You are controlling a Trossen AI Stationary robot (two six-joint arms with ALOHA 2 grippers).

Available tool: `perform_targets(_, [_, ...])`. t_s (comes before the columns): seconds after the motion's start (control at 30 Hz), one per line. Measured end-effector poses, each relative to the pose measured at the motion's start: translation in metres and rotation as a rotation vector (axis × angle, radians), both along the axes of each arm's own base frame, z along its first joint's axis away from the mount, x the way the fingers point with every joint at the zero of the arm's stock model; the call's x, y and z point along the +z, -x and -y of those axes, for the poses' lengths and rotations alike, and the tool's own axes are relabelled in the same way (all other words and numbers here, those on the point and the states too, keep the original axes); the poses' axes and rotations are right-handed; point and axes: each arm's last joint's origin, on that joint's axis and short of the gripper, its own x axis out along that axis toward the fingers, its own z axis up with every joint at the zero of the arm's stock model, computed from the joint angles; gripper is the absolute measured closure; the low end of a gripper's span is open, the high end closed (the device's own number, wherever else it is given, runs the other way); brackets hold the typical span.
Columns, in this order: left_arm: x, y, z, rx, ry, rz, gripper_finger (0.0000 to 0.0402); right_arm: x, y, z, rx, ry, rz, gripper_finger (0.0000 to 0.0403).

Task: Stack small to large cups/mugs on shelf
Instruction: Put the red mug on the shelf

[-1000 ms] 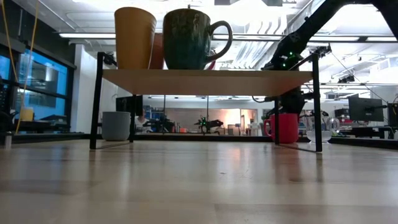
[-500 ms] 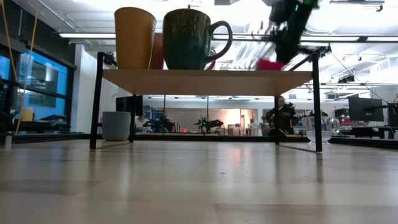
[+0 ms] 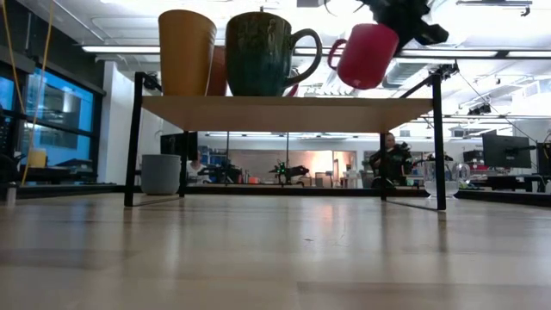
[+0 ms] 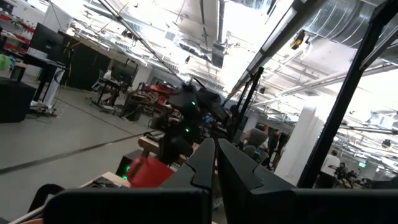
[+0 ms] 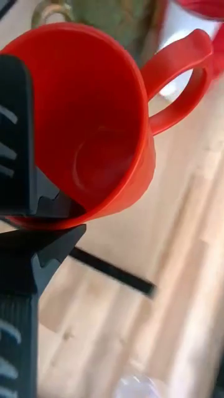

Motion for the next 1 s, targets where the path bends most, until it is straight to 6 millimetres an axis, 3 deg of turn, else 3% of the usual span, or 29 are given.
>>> perform_targets(0.17, [0.000, 0.000, 0.000, 0.002, 0.001, 0.000, 0.0394, -0.020, -0.020, -0.015, -0.016, -0.035, -0.145, 0.0403])
perform_targets(0.43, [0.000, 0.000, 0.000, 0.014, 0.002, 0.000, 0.0394, -0.040, -0.043, -0.007, -0.026, -0.035, -0.222, 0.0403])
perform_targets(0.73, [0.000, 0.000, 0.000, 0.015, 0.001, -0.001, 0.0394, -0.036, -0.046, -0.006, -0.034, -0.027, -0.209, 0.0396])
perform_targets(1.0, [0.000, 0.000, 0.000, 0.015, 0.002, 0.000, 0.0394, -0.025, -0.046, -0.005, -0.038, -0.004, -0.173, 0.0334])
